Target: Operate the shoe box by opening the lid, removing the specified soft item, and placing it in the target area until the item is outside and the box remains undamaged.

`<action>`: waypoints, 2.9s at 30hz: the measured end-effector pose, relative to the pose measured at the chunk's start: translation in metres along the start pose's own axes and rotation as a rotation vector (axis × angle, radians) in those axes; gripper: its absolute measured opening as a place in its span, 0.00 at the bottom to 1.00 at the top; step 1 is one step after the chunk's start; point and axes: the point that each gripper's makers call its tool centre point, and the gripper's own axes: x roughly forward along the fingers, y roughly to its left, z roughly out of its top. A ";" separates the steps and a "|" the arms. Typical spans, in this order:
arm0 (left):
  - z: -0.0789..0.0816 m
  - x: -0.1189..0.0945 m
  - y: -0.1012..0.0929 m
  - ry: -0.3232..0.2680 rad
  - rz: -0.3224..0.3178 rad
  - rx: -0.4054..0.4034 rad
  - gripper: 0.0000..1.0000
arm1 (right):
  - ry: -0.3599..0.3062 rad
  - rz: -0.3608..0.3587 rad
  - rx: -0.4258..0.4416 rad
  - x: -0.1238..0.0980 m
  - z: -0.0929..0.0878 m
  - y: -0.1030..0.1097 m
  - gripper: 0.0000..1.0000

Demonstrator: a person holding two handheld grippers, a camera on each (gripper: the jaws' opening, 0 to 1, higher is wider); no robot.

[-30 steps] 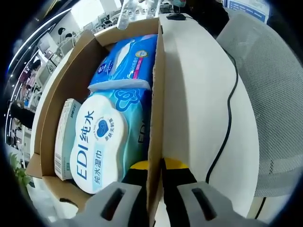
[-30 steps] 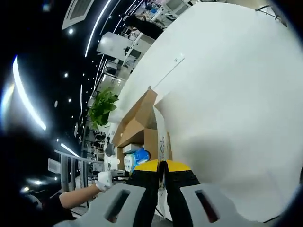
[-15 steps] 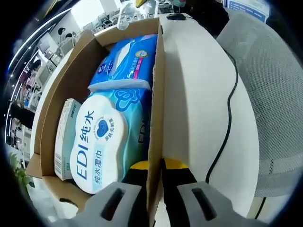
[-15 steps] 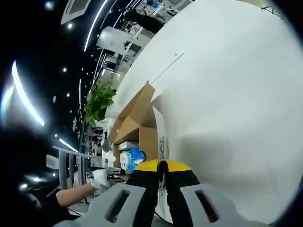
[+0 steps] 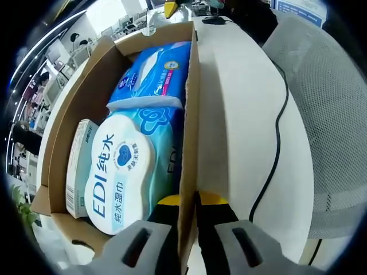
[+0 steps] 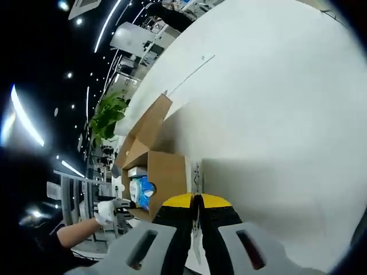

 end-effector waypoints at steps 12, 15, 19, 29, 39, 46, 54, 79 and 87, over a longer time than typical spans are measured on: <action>0.000 0.000 0.000 0.001 0.000 0.000 0.03 | -0.042 -0.045 -0.020 0.012 0.003 -0.012 0.01; 0.000 0.000 0.000 0.001 0.000 -0.001 0.03 | -0.036 -0.063 -0.041 0.017 0.003 -0.016 0.02; 0.000 0.000 0.000 0.001 0.000 -0.001 0.03 | -0.041 -0.107 -0.039 0.018 0.005 -0.024 0.06; 0.001 -0.001 0.000 0.001 -0.001 -0.002 0.03 | -0.032 -0.218 -0.113 0.016 -0.007 -0.035 0.14; 0.000 0.000 0.000 0.001 0.000 -0.001 0.03 | -0.032 -0.279 -0.159 0.015 -0.008 -0.042 0.17; 0.000 0.000 0.000 0.000 0.000 -0.001 0.03 | -0.057 -0.327 -0.210 0.008 0.002 -0.050 0.17; 0.001 0.000 0.000 0.002 0.000 -0.003 0.03 | -0.160 -0.387 -0.287 -0.016 0.018 -0.054 0.18; 0.000 -0.001 0.000 0.000 0.003 -0.004 0.03 | -0.293 -0.534 -0.605 -0.009 -0.006 -0.014 0.37; -0.001 -0.001 0.000 0.000 0.003 -0.004 0.03 | -0.343 -0.585 -0.593 0.008 -0.015 -0.009 0.47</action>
